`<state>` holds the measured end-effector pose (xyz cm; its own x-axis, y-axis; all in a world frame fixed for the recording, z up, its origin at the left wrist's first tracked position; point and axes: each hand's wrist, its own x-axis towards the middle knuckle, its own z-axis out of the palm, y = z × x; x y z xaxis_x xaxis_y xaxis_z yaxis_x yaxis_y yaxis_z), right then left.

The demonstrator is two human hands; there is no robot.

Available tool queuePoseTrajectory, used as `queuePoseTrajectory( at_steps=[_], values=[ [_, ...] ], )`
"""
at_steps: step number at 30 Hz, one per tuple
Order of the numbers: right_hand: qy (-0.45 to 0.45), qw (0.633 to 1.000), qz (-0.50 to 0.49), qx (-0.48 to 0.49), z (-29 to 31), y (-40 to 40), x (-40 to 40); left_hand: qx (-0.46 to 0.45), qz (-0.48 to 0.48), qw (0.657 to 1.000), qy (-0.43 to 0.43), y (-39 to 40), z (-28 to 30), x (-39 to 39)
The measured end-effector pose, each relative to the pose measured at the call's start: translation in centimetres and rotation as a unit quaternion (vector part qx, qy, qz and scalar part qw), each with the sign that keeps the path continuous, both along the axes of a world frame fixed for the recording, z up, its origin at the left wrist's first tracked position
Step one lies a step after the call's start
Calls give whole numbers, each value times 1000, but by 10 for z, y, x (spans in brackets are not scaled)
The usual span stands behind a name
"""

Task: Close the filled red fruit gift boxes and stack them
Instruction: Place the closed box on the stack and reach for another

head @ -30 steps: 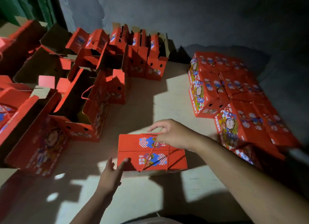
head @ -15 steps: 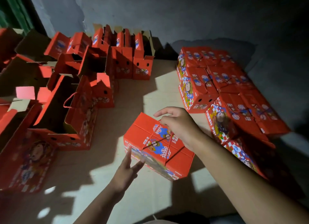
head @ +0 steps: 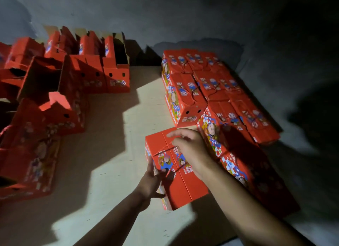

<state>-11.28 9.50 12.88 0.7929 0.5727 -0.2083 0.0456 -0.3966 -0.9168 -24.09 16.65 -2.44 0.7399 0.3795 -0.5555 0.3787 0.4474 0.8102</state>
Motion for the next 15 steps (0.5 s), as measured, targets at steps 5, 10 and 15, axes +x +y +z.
queuePoseTrajectory(
  at_steps=[5, 10, 15],
  values=[
    [11, 999, -30, 5, -6, -13, 43, -7, -12, 1000, 13, -20, -4, 53],
    [8, 999, -39, 19, -12, -24, 90, -21, -2, 1000, 4, -30, -3, 100],
    [3, 1000, -27, 16, -14, -30, 137, -13, -4, 1000, 0, -26, -5, 146]
  ],
)
